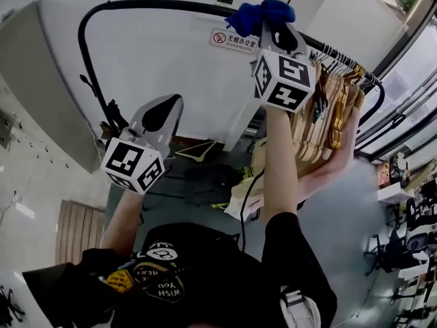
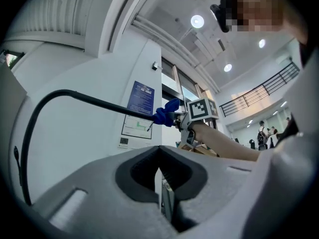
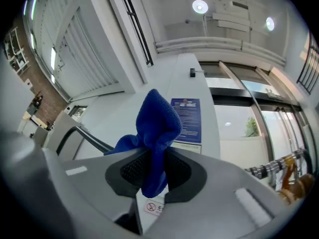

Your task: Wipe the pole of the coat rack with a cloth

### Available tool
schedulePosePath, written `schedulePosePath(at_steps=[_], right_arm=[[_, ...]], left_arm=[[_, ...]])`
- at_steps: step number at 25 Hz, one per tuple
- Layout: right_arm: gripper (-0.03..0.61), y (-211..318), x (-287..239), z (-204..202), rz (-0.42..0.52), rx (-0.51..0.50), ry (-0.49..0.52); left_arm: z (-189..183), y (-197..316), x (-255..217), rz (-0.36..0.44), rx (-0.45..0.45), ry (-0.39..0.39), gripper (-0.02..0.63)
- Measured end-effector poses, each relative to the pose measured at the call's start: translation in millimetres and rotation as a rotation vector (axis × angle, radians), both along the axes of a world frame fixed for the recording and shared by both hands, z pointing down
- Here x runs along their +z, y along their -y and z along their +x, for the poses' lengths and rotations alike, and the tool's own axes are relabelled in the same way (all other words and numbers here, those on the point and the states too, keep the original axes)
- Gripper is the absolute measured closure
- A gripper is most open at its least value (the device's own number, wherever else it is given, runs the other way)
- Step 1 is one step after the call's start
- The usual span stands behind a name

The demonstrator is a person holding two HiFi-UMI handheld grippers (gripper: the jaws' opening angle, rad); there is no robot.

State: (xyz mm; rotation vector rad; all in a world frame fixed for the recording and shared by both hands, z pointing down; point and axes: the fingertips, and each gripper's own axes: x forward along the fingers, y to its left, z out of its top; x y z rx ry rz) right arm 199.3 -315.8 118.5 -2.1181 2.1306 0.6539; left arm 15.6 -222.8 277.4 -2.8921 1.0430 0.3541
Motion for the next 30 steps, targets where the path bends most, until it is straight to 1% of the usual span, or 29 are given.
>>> schedulePosePath(at_steps=[2, 3, 4, 6, 10, 14, 19, 23, 25, 27, 28, 30], right_arm=[[0.506, -11.2, -0.8, 38.0, 0.008, 0.066, 0.037], [0.506, -15.0, -0.8, 50.3, 0.011, 0.084, 0.054], [0.506, -17.2, -0.6, 56.2, 0.013, 0.09, 0.062], [0.508, -16.6, 0.9, 48.8, 0.017, 0.073, 0.041], [0.508, -0.9, 4.0, -7.2, 0.015, -0.023, -0.044], [0.508, 19.9, 2.4, -77.9, 0.019, -0.126, -0.089], [0.508, 53.0, 4.9, -183.6, 0.003, -0.319, -0.111], [0.508, 76.1, 7.6, -260.0, -0.007, -0.395, -0.181], [0.508, 85.0, 10.2, -296.8, -0.02, -0.437, -0.2], [0.508, 90.4, 11.1, -321.4, -0.026, -0.45, -0.209], [0.508, 91.3, 11.4, -327.3, -0.028, -0.45, -0.211], [0.508, 91.0, 11.6, -325.6, -0.028, -0.444, -0.211]], left_arm=[[9.8, -0.1, 2.4, -0.004, 0.024, 0.003, 0.614], [12.6, 0.3, 3.5, -0.005, 0.031, 0.005, 0.614], [14.2, 1.1, 4.0, -0.005, 0.035, 0.006, 0.614], [15.0, 2.6, 3.3, -0.003, 0.035, 0.005, 0.614], [8.3, 3.0, -0.2, 0.004, 0.015, 0.0, 0.614], [-15.8, 2.1, -0.9, 0.007, -0.044, 0.0, 0.614], [-72.0, 4.3, 3.9, -0.001, -0.173, -0.004, 0.614], [-118.0, 8.0, 7.2, -0.013, -0.278, -0.007, 0.614], [-139.7, 8.6, 7.6, -0.018, -0.318, -0.011, 0.614], [-155.9, 7.8, 8.3, -0.023, -0.341, -0.017, 0.614], [-160.2, 7.1, 8.8, -0.026, -0.347, -0.02, 0.614], [-161.2, 7.5, 9.2, -0.032, -0.352, -0.024, 0.614]])
